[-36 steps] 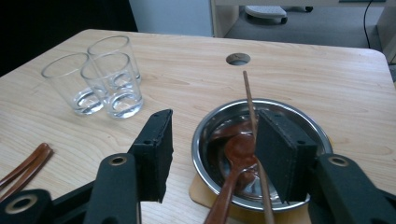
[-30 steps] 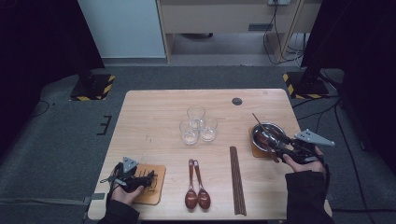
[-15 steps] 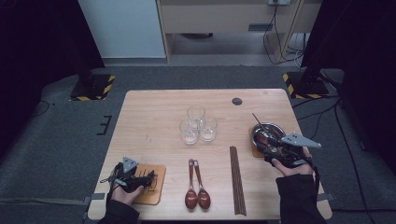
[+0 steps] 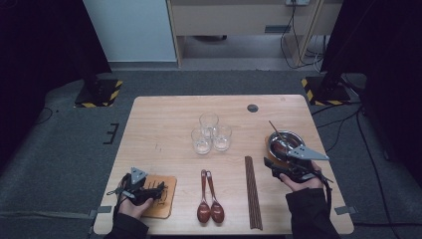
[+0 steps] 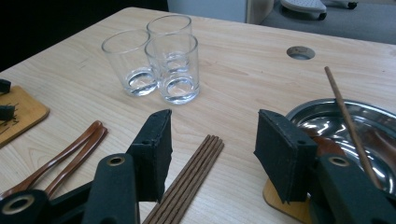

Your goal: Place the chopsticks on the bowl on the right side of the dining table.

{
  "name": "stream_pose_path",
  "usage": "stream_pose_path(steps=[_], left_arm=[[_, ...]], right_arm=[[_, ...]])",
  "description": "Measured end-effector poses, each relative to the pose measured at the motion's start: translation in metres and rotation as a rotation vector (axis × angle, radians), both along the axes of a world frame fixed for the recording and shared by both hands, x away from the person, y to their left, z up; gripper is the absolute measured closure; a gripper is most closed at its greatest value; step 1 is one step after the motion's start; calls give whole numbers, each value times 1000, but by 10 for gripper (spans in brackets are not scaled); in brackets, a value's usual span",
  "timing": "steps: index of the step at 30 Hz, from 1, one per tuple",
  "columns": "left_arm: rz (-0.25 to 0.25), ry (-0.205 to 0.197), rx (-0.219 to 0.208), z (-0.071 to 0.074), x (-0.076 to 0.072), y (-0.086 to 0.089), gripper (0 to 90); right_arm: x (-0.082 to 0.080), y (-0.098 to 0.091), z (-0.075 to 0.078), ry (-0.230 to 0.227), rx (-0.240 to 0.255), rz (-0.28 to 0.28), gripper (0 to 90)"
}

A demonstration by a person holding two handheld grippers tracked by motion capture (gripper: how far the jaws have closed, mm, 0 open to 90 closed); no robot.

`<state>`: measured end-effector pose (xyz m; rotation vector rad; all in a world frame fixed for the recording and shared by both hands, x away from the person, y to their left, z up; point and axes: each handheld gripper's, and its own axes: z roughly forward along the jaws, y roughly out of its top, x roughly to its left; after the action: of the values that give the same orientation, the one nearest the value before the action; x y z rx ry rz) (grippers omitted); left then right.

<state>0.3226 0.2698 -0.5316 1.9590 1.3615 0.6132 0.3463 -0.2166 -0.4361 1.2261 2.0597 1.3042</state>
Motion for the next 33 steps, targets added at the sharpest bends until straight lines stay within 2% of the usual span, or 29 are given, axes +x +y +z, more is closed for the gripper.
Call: stream_pose_path(steps=[12, 33], left_arm=[[0, 0, 0, 0, 0, 0, 56], [0, 0, 0, 0, 0, 0, 56]], right_arm=[[-2, 12, -13, 41, -26, 26, 438], [-9, 21, -38, 102, -80, 48, 485]])
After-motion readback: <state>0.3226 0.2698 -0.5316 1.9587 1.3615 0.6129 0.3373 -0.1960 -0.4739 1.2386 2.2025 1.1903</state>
